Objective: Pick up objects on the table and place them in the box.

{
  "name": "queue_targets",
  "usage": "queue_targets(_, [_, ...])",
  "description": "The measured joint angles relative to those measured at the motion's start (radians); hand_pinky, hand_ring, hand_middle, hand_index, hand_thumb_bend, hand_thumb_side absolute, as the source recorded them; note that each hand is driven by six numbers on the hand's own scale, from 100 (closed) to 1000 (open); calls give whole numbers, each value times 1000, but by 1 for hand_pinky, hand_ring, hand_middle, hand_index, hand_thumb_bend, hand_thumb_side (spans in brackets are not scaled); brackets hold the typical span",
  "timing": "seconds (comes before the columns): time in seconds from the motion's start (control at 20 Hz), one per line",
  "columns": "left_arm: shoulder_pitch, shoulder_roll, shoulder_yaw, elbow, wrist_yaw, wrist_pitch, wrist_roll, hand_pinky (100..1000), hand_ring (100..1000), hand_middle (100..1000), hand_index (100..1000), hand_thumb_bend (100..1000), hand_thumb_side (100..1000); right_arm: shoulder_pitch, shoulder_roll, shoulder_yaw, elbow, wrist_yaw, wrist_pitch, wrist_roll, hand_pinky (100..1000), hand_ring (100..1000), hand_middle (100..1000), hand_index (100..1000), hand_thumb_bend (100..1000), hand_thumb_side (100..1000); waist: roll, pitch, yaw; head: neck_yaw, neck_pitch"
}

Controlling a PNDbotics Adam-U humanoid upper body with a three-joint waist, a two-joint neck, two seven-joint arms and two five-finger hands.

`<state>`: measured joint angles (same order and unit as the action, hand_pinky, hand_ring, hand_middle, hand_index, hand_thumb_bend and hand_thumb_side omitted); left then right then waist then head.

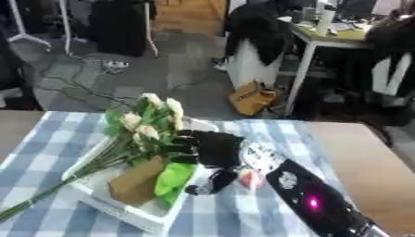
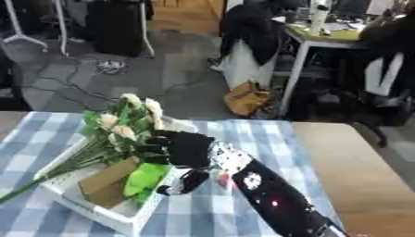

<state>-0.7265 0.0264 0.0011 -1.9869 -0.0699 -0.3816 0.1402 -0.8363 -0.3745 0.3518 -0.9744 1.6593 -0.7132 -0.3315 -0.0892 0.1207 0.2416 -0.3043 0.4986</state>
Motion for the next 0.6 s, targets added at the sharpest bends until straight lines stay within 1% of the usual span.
queue_targets(0.3, [0,0,-4,0,0,0,-1,810,980,868,949,100,883,-9,0,1,-7,2,-4,-7,1000,1000,1000,1000,387,1000,0,0,0,-1,0])
queue_targets(0.4, [0,0,-4,0,0,0,-1,810,980,868,949,100,882,-14,0,1,-8,1,-3,1,1000,1000,1000,1000,392,1000,0,0,0,-5,0])
queue_targets(0.6, [0,0,-4,0,1,0,-1,809,979,867,949,100,883,-18,-1,2,-20,-8,6,28,1000,1000,1000,1000,373,1000,0,0,-1,-11,0])
